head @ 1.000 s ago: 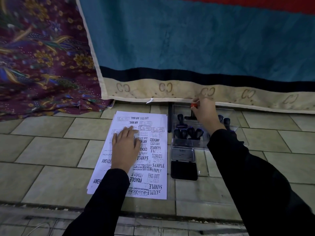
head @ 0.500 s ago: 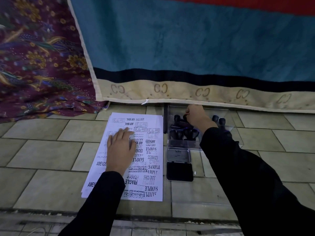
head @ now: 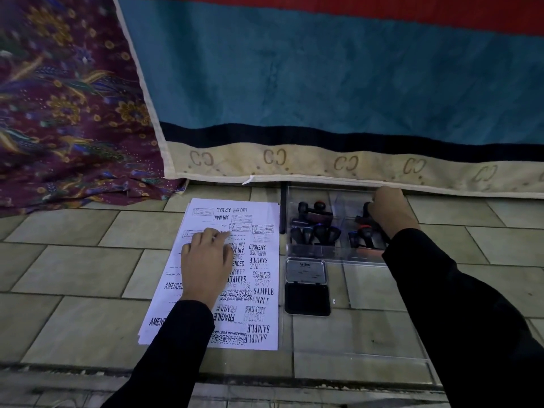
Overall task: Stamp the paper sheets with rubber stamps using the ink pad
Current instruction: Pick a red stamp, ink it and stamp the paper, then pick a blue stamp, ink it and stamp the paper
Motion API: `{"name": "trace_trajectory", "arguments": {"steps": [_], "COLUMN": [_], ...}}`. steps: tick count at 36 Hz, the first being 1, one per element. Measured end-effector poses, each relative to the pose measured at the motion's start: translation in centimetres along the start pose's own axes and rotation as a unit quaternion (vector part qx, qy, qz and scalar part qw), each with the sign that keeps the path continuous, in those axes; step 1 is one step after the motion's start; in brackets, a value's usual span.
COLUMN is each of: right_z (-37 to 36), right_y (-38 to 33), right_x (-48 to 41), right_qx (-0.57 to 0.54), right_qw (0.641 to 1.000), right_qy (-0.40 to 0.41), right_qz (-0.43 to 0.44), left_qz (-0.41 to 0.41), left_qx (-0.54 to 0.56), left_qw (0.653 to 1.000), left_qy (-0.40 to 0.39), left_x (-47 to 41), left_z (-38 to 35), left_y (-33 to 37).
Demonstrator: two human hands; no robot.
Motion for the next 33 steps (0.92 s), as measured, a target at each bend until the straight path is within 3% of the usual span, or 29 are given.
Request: {"name": "trace_trajectory", "arguments": {"steps": [8,11,14,18,25,33], "right_z": [-0.1,-0.3,-0.2,1.1,5.6,4.8], "right_y": [-0.5,-0.8,-1.0,-0.9,-3.4,-6.6], "right_x": [0.1,0.1,0.1,0.4,5.2,17.8], "right_qx": [0.036,0.007,-0.041,-0.129,-0.238,-0.353], "right_qw": [0.999,1.0,0.999,0.99,0.958,0.924], "right_qy": [-0.003,-0.002,0.004,0.052,0.145,0.03], "right_qz": [-0.007,-0.002,-0.002,-0.006,0.071,0.142], "left_qz": [0.036,0.042,0.001,-0.083,-0.148,-0.145], "left_qx": [0.049,0.074,0.158,0.255,0.248,0.229], "left_qw": [0.996,0.995,0.987,0.961,0.948,0.953], "left_qy": [-0.067,-0.046,-0.025,-0.072,-0.133,-0.138], "left_x": [-0.3,-0.2,0.3,2.0,5.4,6.6], "left_z": [-0.6,0.3,1.9,2.9,2.1,1.2], "left_y": [-0.6,-0.4,1.4,5.2,9.1,9.7]}}
Point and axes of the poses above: each hand's wrist, its own x-axis away from the middle knuckle, its own z-axis out of the back of the hand, y = z × x, the point moved 9 cm from there along -x, towards the middle knuckle, and after that the axes turned 10 degrees about y, right-handed, at the moved point
